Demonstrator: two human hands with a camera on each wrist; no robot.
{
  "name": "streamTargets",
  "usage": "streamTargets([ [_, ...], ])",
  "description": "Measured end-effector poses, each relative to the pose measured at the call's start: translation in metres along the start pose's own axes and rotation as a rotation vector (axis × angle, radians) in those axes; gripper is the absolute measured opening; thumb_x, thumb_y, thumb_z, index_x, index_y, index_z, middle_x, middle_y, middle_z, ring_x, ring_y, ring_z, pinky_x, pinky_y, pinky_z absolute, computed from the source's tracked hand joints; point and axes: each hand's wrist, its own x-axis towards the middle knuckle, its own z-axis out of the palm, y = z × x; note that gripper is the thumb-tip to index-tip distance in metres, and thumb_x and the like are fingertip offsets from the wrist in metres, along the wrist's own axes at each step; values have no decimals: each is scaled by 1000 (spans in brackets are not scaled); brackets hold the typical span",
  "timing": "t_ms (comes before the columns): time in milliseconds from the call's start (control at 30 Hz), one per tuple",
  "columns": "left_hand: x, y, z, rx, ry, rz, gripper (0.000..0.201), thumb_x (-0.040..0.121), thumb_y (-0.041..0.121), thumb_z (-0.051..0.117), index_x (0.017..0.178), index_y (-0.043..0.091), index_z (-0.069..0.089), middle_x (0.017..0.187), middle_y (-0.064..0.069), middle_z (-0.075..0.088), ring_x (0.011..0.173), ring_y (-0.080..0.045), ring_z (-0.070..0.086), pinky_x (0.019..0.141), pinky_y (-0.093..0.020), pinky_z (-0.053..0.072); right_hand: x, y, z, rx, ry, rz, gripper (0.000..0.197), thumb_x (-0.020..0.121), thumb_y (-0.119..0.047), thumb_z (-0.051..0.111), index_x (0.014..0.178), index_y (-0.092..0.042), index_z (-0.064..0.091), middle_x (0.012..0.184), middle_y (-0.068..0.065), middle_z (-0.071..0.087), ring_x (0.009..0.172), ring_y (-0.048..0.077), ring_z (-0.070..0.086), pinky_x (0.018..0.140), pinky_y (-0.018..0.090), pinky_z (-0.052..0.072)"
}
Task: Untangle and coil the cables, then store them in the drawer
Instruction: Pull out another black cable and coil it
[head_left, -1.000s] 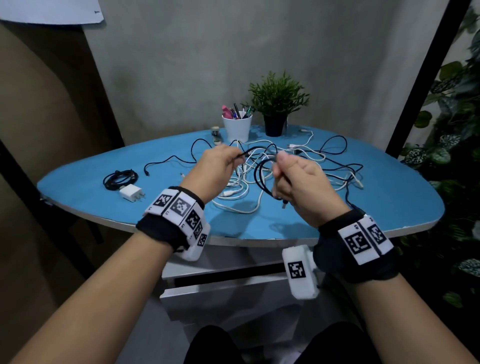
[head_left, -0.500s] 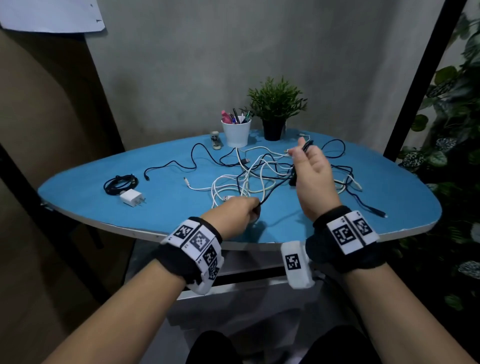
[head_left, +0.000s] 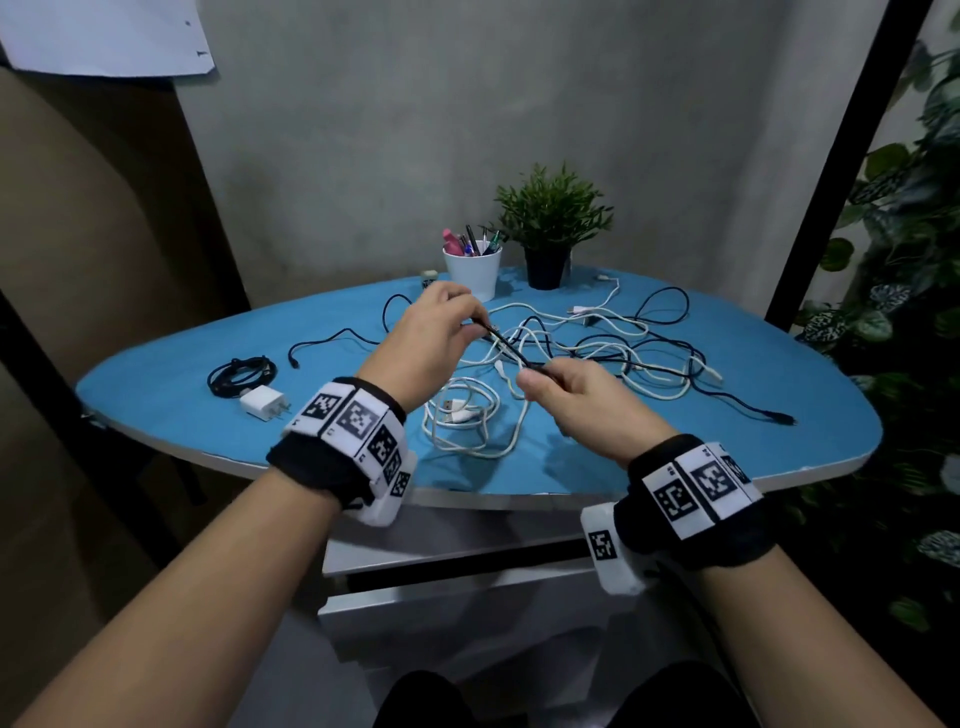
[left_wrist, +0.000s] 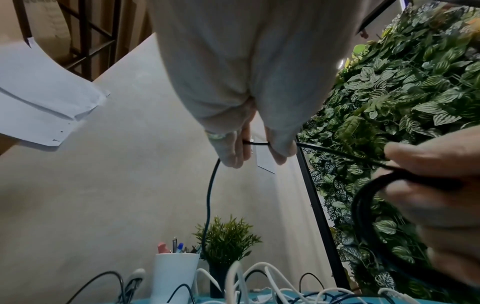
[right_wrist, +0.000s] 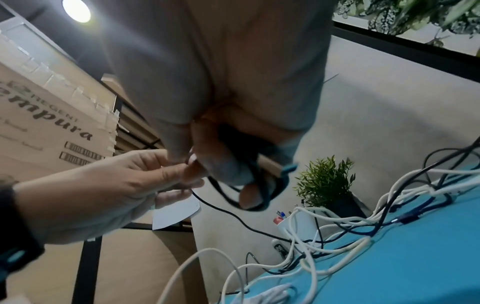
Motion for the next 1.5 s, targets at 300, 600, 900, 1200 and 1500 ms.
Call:
streamTargets([
  [300, -15, 4, 16, 35, -290, -175, 18, 97, 12, 41, 91, 13, 58, 100, -6, 66, 82, -19, 64, 73, -33, 52, -8, -20, -13, 704, 109, -84, 37, 101, -24, 35, 68, -13, 46, 43, -3, 43, 43, 16, 33, 55, 29, 35],
  [600, -29, 15, 44, -40, -567, -169, 11, 94, 7, 45, 94, 11, 55, 91, -2, 60, 88, -23, 59, 78, -37, 51, 0, -26, -23, 1415, 277, -106, 26, 101, -18, 35, 83, -8, 50, 115, 20, 64, 105, 26, 65, 87, 31, 55],
  [900, -25, 9, 27, 72, -412, -12, 16, 97, 17, 46, 101, 8, 58, 93, -1, 54, 86, -17, 50, 75, -24, 37, 3, -11, -21, 423, 471, -8, 17, 100, -21, 40, 101, -8, 51, 91, 2, 59, 78, 14, 56, 78, 35, 43],
  [1200, -4, 25, -9, 100, 58, 320, 7, 88, 4, 57, 92, 4, 63, 114, -12, 55, 88, -29, 60, 76, -42, 51, 2, -12, -1, 27, 109, 8, 22, 101, -28, 34, 94, -8, 42, 87, 8, 66, 65, 3, 55, 63, 23, 40],
  [1500, -1, 7, -3, 159, 0, 16, 13, 93, 19, 53, 95, 10, 62, 88, -9, 66, 83, -29, 59, 73, -41, 48, -5, -9, 3, 368, 25, 4, 36, 98, -33, 42, 67, -16, 51, 47, -4, 40, 43, 14, 41, 60, 33, 41],
])
